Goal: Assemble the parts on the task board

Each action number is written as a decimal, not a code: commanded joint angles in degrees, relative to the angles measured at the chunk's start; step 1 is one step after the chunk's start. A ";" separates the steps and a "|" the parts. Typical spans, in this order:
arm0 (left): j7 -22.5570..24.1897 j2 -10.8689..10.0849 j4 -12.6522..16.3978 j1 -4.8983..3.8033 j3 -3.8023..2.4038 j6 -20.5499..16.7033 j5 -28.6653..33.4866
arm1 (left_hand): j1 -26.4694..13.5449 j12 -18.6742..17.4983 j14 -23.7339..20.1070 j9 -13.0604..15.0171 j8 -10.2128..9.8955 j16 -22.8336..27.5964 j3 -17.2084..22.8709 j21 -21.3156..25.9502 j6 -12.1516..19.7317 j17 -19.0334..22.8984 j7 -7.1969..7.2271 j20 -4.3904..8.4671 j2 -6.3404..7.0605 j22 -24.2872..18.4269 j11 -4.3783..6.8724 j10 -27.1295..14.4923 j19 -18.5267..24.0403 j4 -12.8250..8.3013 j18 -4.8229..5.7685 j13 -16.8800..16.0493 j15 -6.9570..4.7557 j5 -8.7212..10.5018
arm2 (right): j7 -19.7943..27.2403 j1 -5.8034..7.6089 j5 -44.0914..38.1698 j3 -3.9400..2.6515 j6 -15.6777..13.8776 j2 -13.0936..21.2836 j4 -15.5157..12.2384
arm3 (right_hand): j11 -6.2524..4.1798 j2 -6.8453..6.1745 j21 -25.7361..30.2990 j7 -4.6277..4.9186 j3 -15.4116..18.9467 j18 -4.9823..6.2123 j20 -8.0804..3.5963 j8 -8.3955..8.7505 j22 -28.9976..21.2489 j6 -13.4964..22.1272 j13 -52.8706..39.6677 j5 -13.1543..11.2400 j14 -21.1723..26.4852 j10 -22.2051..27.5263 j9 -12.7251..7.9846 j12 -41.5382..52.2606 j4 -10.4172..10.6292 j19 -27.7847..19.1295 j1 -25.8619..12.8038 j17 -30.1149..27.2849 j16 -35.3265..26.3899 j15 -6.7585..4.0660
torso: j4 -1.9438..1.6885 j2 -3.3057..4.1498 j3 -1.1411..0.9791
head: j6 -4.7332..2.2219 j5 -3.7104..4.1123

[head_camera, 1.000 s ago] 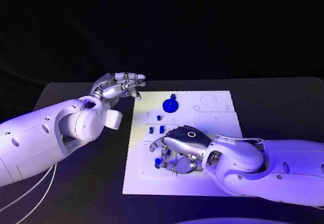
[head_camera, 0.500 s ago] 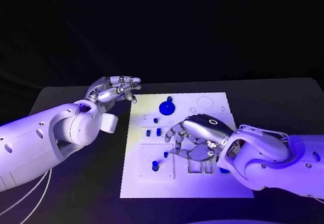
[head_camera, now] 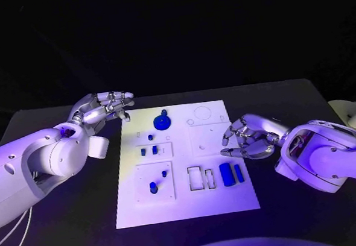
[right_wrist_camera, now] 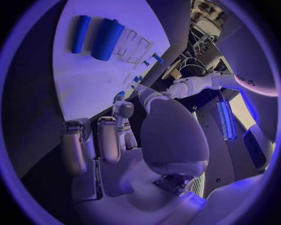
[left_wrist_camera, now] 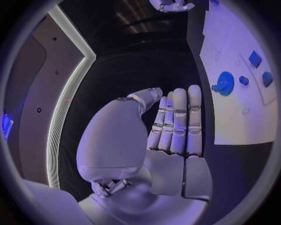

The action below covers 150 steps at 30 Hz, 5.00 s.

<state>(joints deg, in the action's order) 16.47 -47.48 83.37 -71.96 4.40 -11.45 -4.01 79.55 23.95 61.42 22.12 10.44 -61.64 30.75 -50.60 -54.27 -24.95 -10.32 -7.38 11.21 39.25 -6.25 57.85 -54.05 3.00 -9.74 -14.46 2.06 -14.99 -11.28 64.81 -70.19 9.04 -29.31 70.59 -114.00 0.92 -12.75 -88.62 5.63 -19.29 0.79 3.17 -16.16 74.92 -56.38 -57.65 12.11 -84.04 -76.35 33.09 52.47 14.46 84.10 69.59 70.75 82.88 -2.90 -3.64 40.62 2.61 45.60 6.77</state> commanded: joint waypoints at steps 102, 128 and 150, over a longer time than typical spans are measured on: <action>-0.08 -0.78 0.69 0.03 0.28 2.99 0.23 | 1.63 1.29 -0.31 -0.08 -0.28 0.01 1.26 -0.17 0.40 0.52 -0.10 0.18 -1.04 0.24 -0.06 -1.02 -0.62 -0.91 -0.85 -0.01 -0.15 -0.78 | -16.19 -6.91 -5.37 0.36 -1.48 -14.52 1.84 | -2.44 3.69 -1.38 -2.95 0.79 -0.79 -1.99 -5.06 15.08 -4.80 -18.70 7.67 -4.09 -6.81 5.90 17.50 2.29 5.90 -6.70 8.59 3.60 -2.17 | 0.91 -0.43 0.25 | 1.26 -1.37; -0.34 -0.99 0.75 0.03 0.28 3.12 0.22 | 1.63 1.29 -0.31 -0.08 -0.28 0.01 1.26 -0.17 0.40 0.52 -0.10 0.18 -1.04 0.24 -0.06 -1.02 -0.62 -0.91 -0.85 -0.01 -0.15 -0.78 | -17.62 -6.93 -10.38 0.35 -1.90 -15.63 2.93 | -2.46 6.66 -1.38 -3.04 22.79 -0.79 -1.94 -7.12 15.08 -3.78 -18.70 -5.22 -4.03 -6.56 6.57 15.72 2.51 5.90 -13.68 8.68 3.45 -2.16 | 0.97 -0.45 0.20 | 1.29 -1.51; -0.50 -1.30 0.80 0.03 0.32 3.11 0.21 | 1.55 1.40 -0.31 -0.10 -0.29 0.02 1.41 -0.32 0.41 0.60 -0.15 0.18 -1.07 0.37 -0.11 -1.09 -0.57 -0.90 -0.81 0.01 -0.10 -0.77 | -13.41 -6.93 -10.34 0.34 0.57 -12.86 0.98 | -2.74 9.14 -1.38 -3.32 23.85 -0.79 -2.16 -7.49 15.08 -3.83 -20.02 -1.98 -4.39 -7.36 5.88 17.20 2.08 5.90 0.75 10.54 4.10 -2.40 | 0.94 -0.42 0.21 | 1.26 -1.84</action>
<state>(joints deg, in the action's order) 15.81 -48.84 84.01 -71.91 4.74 -9.26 -4.01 80.68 25.01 61.42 22.06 10.44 -61.64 31.96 -50.66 -54.27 -24.44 -10.32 -7.07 10.08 39.57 -6.44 57.24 -54.37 2.13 -9.74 -14.44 2.06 -15.54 -25.76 57.93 -79.82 9.39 -30.19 57.74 -113.10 -1.94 -3.64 -89.75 2.57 4.33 0.82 1.35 -23.48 74.94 -60.47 -75.12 9.89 -83.83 -83.32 39.03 69.70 16.61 83.89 70.03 74.92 86.76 -4.92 -2.65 40.17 2.79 46.88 4.94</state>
